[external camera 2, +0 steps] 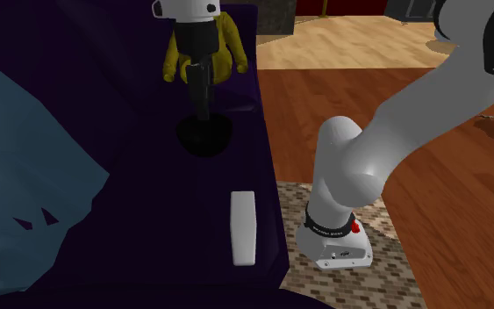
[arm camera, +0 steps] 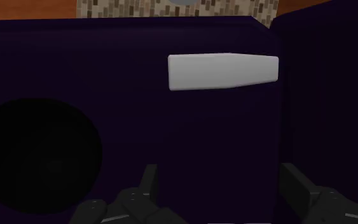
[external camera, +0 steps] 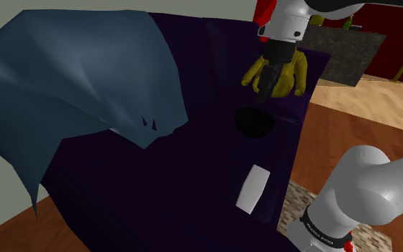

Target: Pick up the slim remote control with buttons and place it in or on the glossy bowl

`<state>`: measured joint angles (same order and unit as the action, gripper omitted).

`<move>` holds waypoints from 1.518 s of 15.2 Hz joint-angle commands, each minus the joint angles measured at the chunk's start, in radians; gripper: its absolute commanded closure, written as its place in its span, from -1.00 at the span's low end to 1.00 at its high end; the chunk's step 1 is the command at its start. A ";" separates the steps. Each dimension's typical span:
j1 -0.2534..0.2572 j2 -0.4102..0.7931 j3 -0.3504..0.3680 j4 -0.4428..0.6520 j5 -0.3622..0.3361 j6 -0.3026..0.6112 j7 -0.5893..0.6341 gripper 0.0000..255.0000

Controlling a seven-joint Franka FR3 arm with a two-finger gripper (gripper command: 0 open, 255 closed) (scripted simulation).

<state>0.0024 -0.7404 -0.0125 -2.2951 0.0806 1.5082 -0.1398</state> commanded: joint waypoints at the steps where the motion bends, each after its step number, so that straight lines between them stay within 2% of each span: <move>1: 0.000 0.000 0.000 0.000 0.000 0.000 0.000 -1.00; 6: -0.113 -0.209 0.122 -0.258 0.056 0.106 0.358 -1.00; 11: -0.190 -0.404 0.295 -0.466 0.167 0.169 0.733 -1.00; 16: -0.215 -0.542 0.538 -0.608 0.344 0.206 1.138 -1.00; 21: -0.227 -0.555 0.837 -0.665 0.564 0.260 1.566 -1.00; 23: -0.226 -0.546 0.866 -0.675 0.588 0.278 1.590 -1.00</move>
<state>-0.2237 -1.2945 0.8210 -2.9657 0.6426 1.7729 1.4136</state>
